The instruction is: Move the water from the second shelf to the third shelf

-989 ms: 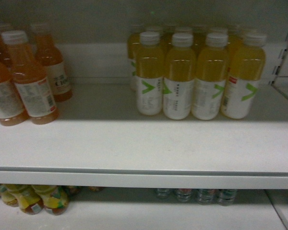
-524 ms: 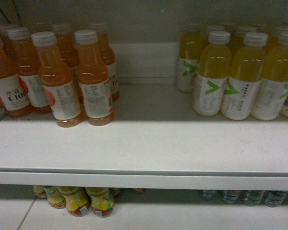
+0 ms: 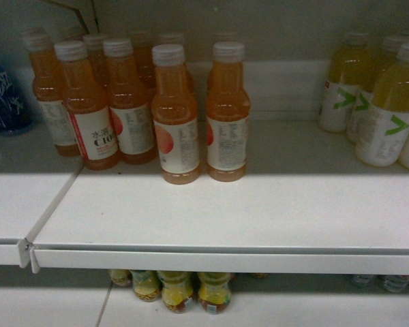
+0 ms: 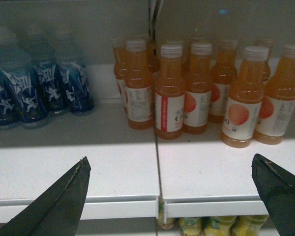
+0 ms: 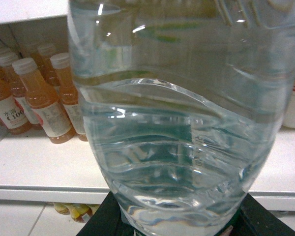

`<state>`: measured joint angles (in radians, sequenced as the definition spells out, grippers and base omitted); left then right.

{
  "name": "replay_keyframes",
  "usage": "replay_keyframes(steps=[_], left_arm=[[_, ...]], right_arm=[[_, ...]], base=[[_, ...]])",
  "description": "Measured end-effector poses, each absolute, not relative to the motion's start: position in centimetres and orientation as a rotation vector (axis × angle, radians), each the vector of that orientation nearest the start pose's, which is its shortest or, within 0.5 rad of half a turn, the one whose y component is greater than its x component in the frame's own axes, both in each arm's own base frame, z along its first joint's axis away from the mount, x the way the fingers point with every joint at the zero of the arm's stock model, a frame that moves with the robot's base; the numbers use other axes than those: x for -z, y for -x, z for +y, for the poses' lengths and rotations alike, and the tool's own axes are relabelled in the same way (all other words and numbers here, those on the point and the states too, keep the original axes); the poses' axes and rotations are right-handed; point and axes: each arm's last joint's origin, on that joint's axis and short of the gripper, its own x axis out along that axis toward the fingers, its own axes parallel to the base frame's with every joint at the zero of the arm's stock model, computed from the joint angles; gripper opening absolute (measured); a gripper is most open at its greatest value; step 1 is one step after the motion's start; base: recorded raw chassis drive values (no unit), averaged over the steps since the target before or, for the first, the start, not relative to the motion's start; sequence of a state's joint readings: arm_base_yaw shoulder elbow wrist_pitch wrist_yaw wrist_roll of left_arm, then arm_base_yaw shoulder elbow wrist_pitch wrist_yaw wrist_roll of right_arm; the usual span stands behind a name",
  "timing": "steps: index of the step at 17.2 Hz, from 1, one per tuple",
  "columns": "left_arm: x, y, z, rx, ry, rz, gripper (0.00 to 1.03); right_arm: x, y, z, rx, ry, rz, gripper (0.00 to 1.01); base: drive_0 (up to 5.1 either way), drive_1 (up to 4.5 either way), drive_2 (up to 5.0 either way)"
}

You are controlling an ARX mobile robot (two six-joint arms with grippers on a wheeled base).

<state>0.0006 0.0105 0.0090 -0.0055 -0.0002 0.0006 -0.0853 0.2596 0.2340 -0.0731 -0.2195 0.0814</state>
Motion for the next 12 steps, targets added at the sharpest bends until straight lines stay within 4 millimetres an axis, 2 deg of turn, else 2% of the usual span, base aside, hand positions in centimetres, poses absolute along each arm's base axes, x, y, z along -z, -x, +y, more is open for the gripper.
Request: replay_keyframes(steps=[12], left_arm=[[-16.54,-9.78,0.01,-0.001,-0.001,0.005,0.98]], right_arm=[[-21.52,-10.70,-0.29,-0.128,-0.097,0.106,0.36]], base=[[-4.9,3.34,1.5]])
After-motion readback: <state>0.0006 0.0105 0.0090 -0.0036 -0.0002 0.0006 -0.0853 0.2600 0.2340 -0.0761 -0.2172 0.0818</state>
